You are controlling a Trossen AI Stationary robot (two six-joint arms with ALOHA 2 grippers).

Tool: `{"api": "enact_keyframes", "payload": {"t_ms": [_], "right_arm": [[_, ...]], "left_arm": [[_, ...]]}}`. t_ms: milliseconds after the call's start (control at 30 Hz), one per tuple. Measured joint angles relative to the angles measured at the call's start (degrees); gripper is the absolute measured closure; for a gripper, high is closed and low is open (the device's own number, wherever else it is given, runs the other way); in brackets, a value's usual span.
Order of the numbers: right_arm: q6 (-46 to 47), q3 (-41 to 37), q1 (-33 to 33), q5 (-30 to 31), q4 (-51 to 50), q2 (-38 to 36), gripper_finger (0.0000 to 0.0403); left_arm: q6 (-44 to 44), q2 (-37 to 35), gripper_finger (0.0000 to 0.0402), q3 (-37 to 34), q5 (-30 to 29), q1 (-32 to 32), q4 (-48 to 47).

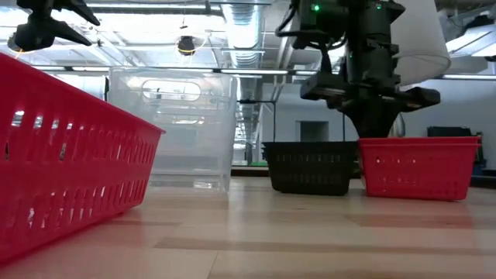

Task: Stack baskets by color
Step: Adjust the stacked red bins, then stack the bottom red bin on the top red bin

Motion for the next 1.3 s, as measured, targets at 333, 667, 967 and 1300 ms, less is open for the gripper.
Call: {"api": "enact_keyframes", "payload": {"t_ms": [333, 667, 967, 1300], "right_arm": [[-4.90, 0.00, -4.57, 4.77, -3.91, 0.00, 0.0392], [-15.53, 0.00, -9.86, 8.55, 2.66, 0.00, 0.0392], [-17.62, 0.18, -11.70, 8.56, 8.82, -0.07, 0.0394], [-18.97, 12.67, -6.92, 7.96, -1.69, -9.55, 0.0387]], "left_arm": [[1.06, 0.01, 0.0219, 0.00, -0.07, -0.01, 0.00], [1.06, 0.01, 0.0219, 0.00, 0.20, 0.00, 0.00], [1.56, 0.02, 0.0219, 0.00, 1.20, 0.00, 0.00], [-0.78, 0.00, 0.0219, 0.00, 40.95, -0.05, -2.18]]}}
